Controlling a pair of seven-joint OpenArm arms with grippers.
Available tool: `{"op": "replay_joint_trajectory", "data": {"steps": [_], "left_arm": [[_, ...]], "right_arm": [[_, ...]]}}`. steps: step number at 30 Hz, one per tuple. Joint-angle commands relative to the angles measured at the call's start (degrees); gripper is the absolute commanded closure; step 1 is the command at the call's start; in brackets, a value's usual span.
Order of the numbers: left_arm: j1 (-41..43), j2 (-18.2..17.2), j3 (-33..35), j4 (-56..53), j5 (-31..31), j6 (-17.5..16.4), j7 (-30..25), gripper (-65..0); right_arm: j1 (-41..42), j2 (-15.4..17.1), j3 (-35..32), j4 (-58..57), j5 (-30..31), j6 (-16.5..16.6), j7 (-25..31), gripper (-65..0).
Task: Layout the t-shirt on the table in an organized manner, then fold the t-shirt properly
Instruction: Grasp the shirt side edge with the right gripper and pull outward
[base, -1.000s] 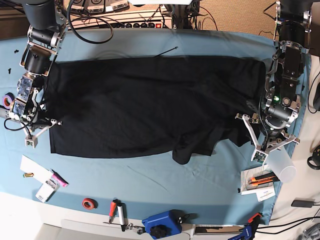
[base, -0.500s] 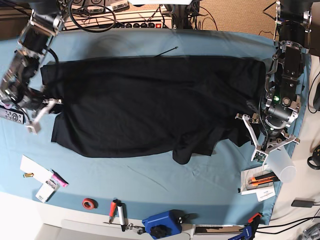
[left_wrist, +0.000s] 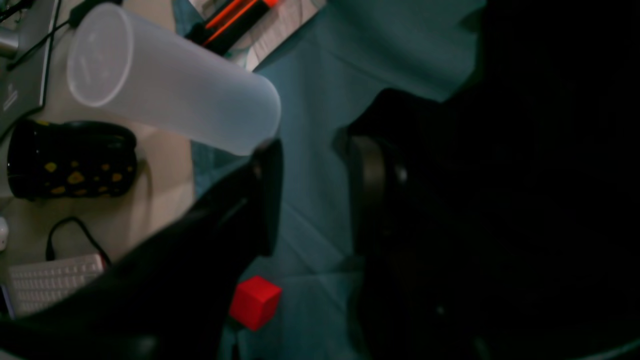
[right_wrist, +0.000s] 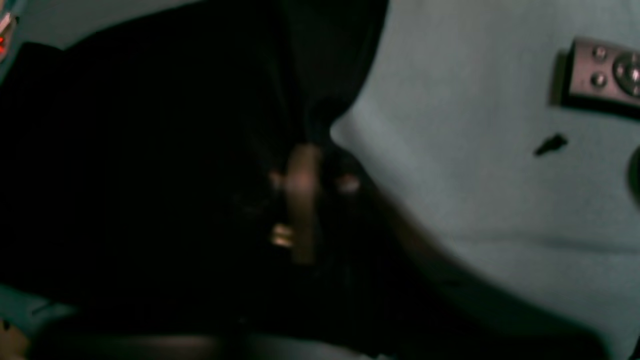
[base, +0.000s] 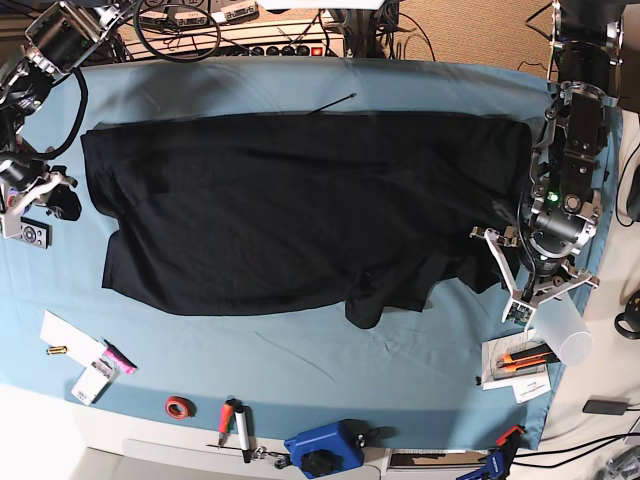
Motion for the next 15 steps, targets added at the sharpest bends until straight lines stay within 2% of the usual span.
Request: {"op": "replay_joint_trajectory", "data": {"steps": [1, 2, 3, 5, 6, 8, 10, 12, 15], "left_arm": [[-1.0, -0.6, -0.4, 1.0, 0.4, 0.3, -0.9, -23.2], [-1.0, -0.6, -0.4, 1.0, 0.4, 0.3, -0.9, -23.2], [-1.0, -0.6, -0.4, 1.0, 0.4, 0.3, -0.9, -23.2], [-1.1, -0.6, -0.4, 1.0, 0.4, 0.3, -1.4, -23.2], [-1.1, -0.6, -0.4, 1.0, 0.2, 0.5, -1.6, -23.2], [-1.1, -0.6, -0.4, 1.0, -1.2, 0.5, -2.0, -23.2], [-1.1, -0.3, -0.4, 1.0, -2.4, 0.5, -2.0, -23.2], [-1.0, 0.1, -0.4, 1.0, -2.6, 0.5, -2.0, -23.2], [-1.0, 0.2, -0.4, 1.0, -2.5, 0.5, -1.9, -23.2]], "right_arm": [[0.8, 1.3, 0.3, 1.0, 1.0, 0.1, 1.1, -21.5], [0.9, 1.1, 0.3, 1.0, 0.5, 0.1, 2.5, -24.8], [1.3, 0.8, 0.2, 1.0, -1.9, 0.1, 7.2, -24.8], [2.9, 0.5, -1.4, 0.8, -10.4, -0.5, 16.3, -24.8], [4.2, 0.6, -3.0, 0.5, -14.8, -3.6, 18.5, -24.8], [7.0, 0.5, -7.0, -0.7, -21.4, -6.5, 19.2, -24.8], [9.4, 0.5, -12.0, -3.1, -24.3, -7.3, 19.4, -24.8], [11.3, 0.5, -17.2, -6.4, -27.1, -9.0, 22.4, -24.8], [14.1, 0.0, -23.3, -11.9, -35.4, -17.4, 26.1, -24.8]]}}
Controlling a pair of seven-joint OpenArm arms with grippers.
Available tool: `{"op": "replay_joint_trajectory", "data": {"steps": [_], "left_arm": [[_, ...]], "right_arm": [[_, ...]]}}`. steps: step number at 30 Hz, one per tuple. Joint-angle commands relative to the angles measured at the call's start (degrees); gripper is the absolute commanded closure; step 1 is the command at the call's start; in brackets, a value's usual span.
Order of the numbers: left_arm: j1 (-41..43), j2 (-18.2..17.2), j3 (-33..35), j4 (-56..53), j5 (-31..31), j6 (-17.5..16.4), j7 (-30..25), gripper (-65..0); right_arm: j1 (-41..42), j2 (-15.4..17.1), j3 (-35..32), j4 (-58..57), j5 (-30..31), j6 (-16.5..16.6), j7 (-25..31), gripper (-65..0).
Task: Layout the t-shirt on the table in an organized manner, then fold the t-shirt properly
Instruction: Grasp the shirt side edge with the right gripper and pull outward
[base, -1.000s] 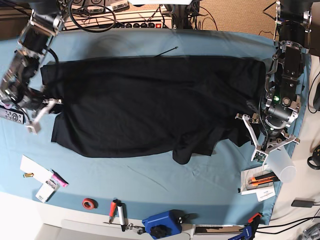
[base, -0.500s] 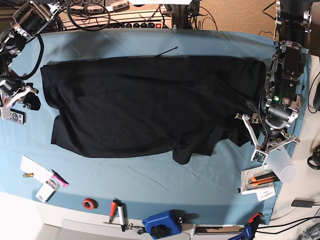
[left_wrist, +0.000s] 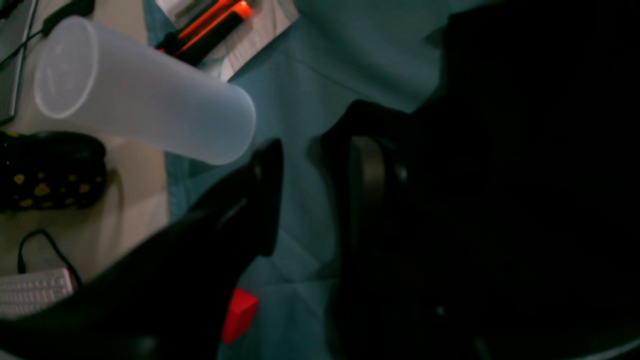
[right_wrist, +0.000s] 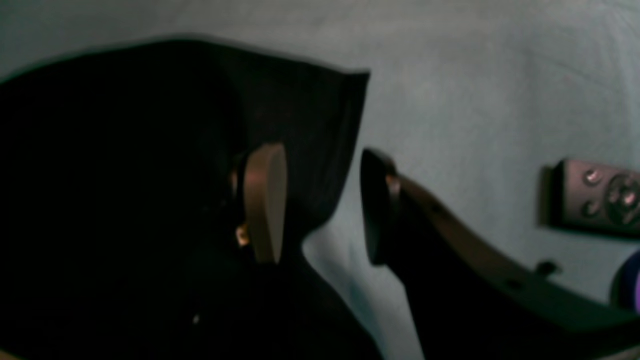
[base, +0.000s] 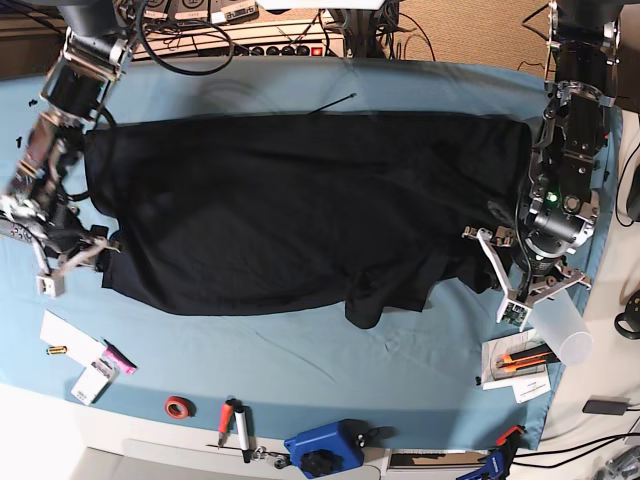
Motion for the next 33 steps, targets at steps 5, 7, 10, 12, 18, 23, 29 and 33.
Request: {"op": "replay_joint_trajectory", "data": {"steps": [5, 7, 10, 12, 18, 23, 29, 33], "left_arm": [[-1.1, -0.6, -0.4, 1.0, 0.3, 0.4, -1.2, -23.2], [-1.1, -0.6, -0.4, 1.0, 0.3, 0.4, -1.2, -23.2], [-1.1, -0.6, -0.4, 1.0, 0.3, 0.4, -1.2, -23.2], [-1.0, -0.6, -0.4, 1.0, 0.3, 0.4, -1.2, -23.2], [-1.0, -0.6, -0.4, 1.0, 0.3, 0.4, -1.2, -23.2], [-1.0, -0.6, -0.4, 1.0, 0.3, 0.4, -1.2, -23.2], [-0.7, -0.6, -0.4, 1.0, 0.4, 0.4, -1.0, -23.2], [0.1, -0.6, -0.4, 1.0, 0.4, 0.4, -1.0, -23.2]], "right_arm": [[4.8, 0.0, -3.4, -8.2, -5.3, -2.3, 1.9, -24.8], [5.1, -0.9, -4.1, -10.1, -5.2, -0.6, 2.3, -24.8], [5.0, -2.0, -4.3, -10.5, -5.2, 1.7, 2.5, -24.8], [5.1, -2.4, -4.3, -10.4, -5.0, 3.5, 2.6, -24.7], [5.4, -2.5, -4.4, -10.4, 3.2, 6.4, -0.8, 0.0], [5.4, -2.2, -3.9, -9.6, 3.4, 8.1, -4.4, 0.0], [4.1, -2.2, 4.9, -1.3, 15.0, 12.8, -13.9, 0.0], [0.4, -2.2, 12.9, 6.8, 20.4, 15.4, -19.4, 0.0]]}}
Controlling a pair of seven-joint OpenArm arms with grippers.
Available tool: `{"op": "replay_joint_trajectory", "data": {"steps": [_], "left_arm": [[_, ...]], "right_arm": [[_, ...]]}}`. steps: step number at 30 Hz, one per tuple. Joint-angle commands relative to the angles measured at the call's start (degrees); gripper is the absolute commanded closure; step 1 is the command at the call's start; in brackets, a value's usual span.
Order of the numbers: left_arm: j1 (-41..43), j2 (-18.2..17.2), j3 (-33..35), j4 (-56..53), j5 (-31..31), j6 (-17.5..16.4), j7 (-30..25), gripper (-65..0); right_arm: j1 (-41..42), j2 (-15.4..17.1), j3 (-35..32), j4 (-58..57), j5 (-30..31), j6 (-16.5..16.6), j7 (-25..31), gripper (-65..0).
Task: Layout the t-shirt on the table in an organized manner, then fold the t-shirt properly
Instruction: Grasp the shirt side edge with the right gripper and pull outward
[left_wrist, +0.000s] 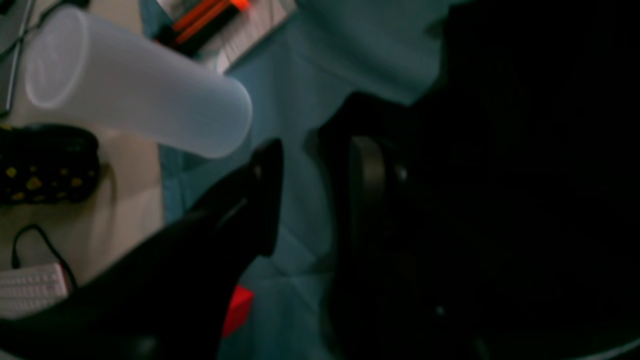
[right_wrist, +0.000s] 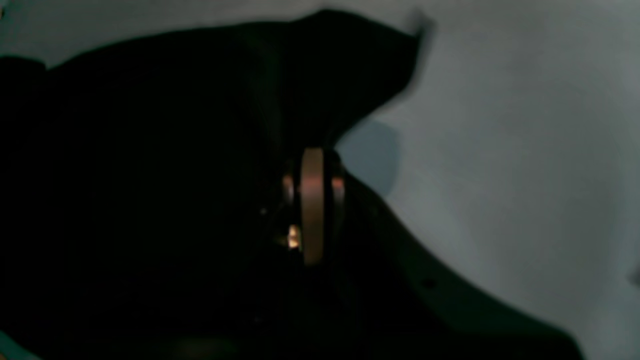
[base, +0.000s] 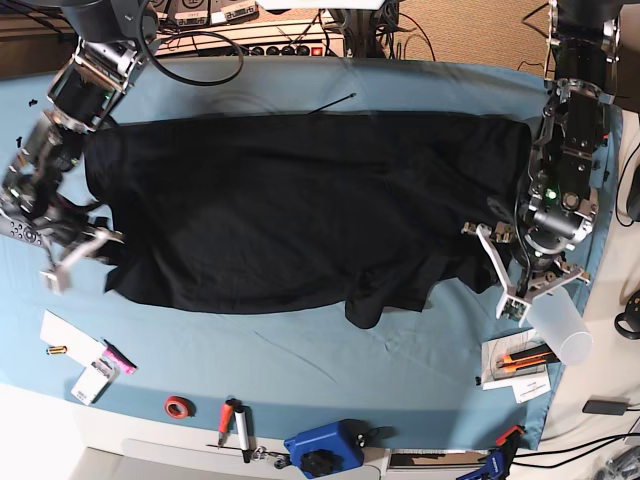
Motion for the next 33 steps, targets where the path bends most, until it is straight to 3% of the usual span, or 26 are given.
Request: {"op": "replay_joint_trajectory", "data": {"steps": [1, 6, 12, 13, 15, 17, 21, 25, 28, 33], "left_arm": [[-1.2, -0.6, -0.5, 1.0, 0.4, 0.3, -1.2, -23.2], [-1.3, -0.6, -0.5, 1.0, 0.5, 0.3, -1.2, -23.2], [-1.3, -0.6, -0.4, 1.0, 0.5, 0.3, -1.2, -23.2], [-1.3, -0.6, -0.5, 1.0, 0.4, 0.3, -1.2, -23.2], [-1.3, -0.6, -0.5, 1.0, 0.4, 0.3, -1.2, -23.2], [-1.3, -0.6, -0.5, 1.0, 0.4, 0.3, -1.2, -23.2], [-1.3, -0.7, -0.5, 1.0, 0.5, 0.3, -1.2, -23.2], [-1.3, -0.7, -0.5, 0.9, 0.4, 0.3, -1.2, -23.2], [-1.3, -0.6, -0.5, 0.9, 0.4, 0.3, -1.4, -23.2], [-1.3, -0.6, -0.5, 0.9, 0.4, 0.3, -1.4, -23.2]], "right_arm": [[-0.3, 1.0, 1.8, 2.5, 0.9, 0.3, 0.1, 0.0], [-6.2, 1.0, 8.1, 7.6, 3.2, 0.3, 0.0, 0.0], [-10.3, 1.0, 8.7, 7.6, 3.2, 0.5, 0.2, 0.0], [-10.5, 1.0, 8.6, 7.6, 3.2, 1.2, 0.1, -2.1], [-10.6, 1.0, 8.6, 7.6, 3.2, 2.5, 0.1, -15.7], [-10.6, 1.2, 8.6, 7.6, 3.4, 2.5, 0.3, -23.7], [-10.5, 3.1, 8.7, 7.7, 4.1, 1.6, 3.4, -23.8], [-9.1, 4.7, 8.7, 7.6, -2.4, -4.6, 13.3, -23.8], [-6.1, 4.7, 7.9, 6.1, -11.0, -9.5, 14.0, -23.8], [-3.4, 4.7, 4.2, -1.9, -11.9, -9.9, 15.2, -23.8]]}}
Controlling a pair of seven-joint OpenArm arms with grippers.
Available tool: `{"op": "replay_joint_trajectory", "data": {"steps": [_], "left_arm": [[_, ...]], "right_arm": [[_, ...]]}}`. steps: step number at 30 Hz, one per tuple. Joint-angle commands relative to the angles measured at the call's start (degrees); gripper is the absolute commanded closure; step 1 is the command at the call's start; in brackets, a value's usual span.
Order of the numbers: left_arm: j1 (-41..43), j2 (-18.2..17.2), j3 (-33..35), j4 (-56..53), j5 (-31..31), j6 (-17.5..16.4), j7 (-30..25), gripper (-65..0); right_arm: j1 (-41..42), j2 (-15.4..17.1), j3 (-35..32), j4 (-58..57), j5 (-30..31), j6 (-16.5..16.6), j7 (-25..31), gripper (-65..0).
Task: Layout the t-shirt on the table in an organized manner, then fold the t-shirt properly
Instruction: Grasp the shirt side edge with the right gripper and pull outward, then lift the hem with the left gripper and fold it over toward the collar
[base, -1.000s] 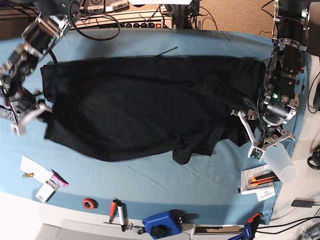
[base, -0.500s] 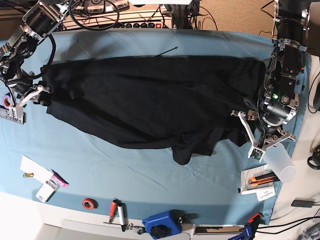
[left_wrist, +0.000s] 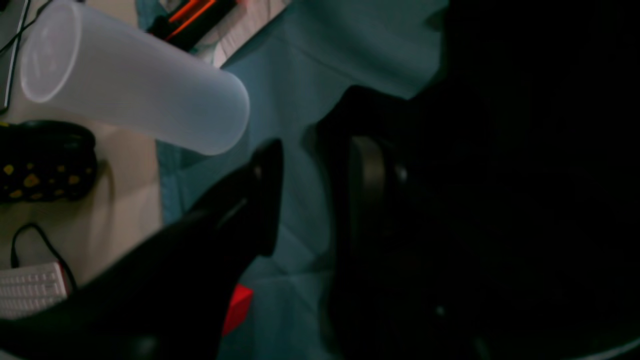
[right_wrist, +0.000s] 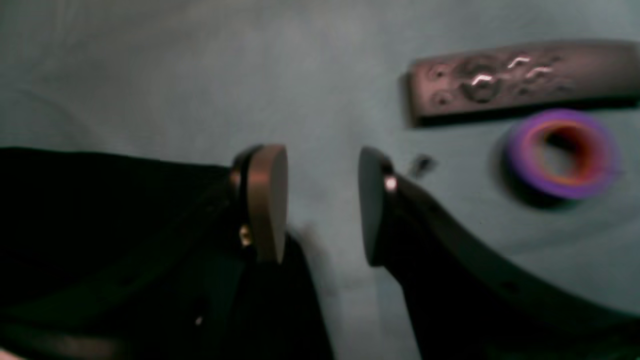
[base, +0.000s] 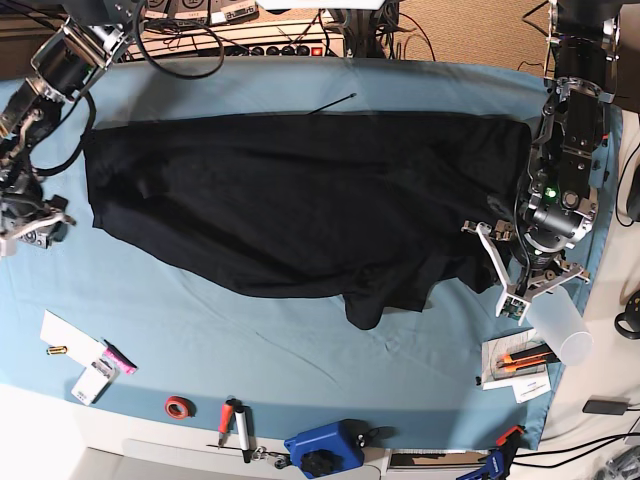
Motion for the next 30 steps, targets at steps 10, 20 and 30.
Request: {"op": "replay_joint_trajectory", "data": {"steps": [10, 20, 30], "left_arm": [[-1.1, -0.6, -0.4, 0.9, 7.5, 0.5, -1.2, -23.2], [-6.3, 4.7, -0.3, -7.0, 0.3, -10.8, -7.2, -28.1], [-24.5, 11.9, -0.3, -35.5, -8.6, -20.0, -7.1, -32.6]], "right_arm": [[5.0, 1.1, -8.9, -13.2, -0.8, 0.5, 3.5, -23.8], [7.3, 1.1, -10.1, -13.2, -0.4, 1.5, 1.4, -23.8], [8.3, 1.1, -10.1, -13.2, -0.1, 1.5, 0.9, -23.8]]}}
